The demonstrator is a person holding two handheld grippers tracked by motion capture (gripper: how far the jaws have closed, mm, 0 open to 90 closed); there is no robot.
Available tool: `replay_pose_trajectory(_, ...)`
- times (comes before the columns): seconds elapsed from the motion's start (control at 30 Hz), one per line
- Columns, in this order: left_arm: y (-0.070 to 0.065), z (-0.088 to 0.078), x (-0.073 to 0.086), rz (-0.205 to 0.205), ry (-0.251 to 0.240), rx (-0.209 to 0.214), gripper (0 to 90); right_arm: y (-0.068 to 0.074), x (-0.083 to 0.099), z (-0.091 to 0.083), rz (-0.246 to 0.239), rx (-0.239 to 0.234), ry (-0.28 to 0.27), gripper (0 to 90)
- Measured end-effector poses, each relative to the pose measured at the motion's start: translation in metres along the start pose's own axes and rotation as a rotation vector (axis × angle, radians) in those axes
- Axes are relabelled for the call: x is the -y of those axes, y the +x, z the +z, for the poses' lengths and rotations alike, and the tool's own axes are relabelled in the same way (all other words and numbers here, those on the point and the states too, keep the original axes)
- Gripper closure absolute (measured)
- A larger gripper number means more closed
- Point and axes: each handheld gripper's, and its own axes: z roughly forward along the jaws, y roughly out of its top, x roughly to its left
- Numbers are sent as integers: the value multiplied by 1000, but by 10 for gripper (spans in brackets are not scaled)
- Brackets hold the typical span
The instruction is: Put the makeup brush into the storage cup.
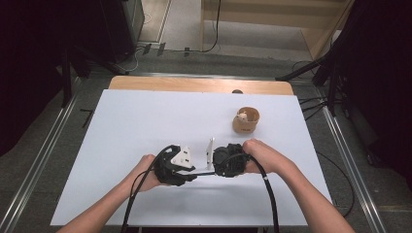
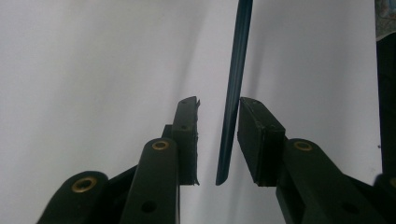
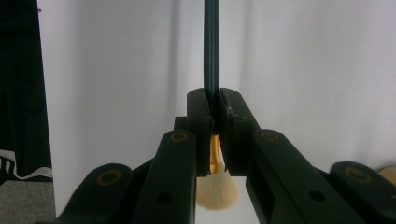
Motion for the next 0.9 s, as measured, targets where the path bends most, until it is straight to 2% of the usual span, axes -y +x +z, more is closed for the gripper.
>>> replay_pose_trajectory(0.17, -1, 3, -1, 13, 18, 11, 728, 1, -2, -1, -15, 4, 2, 851)
replay_pose_trajectory(0.3, -1, 5, -1, 33, 18, 18, 792, 1, -3, -2, -21, 8, 9, 850)
replay_pose_trajectory(0.37, -1, 6, -1, 43, 15, 28, 828, 2, -3, -2, -7, 14, 12, 850)
replay_pose_trajectory(0.53, -6, 10, -1, 73, 20, 41, 856, 2, -2, -1, -19, 0, 33, 845)
replay_pose_trajectory(0.63, -8, 10, 1, 66, 2, 43, 861, 2, -2, -1, -18, -5, 32, 821)
replay_pose_trajectory(0.77, -8, 10, 5, 47, -19, 40, 861, 1, 2, -3, 1, -19, -12, 610)
replay_pose_trajectory(0.8, -7, 10, 7, 43, -23, 39, 861, 1, 3, -4, 20, -19, -30, 522)
replay_pose_trajectory(0.83, -7, 9, 8, 39, -24, 36, 861, 0, 4, -4, 32, -10, -45, 461)
replay_pose_trajectory(0.9, -8, 9, 11, 26, -39, 35, 861, 0, 8, -7, 84, 0, -64, 340)
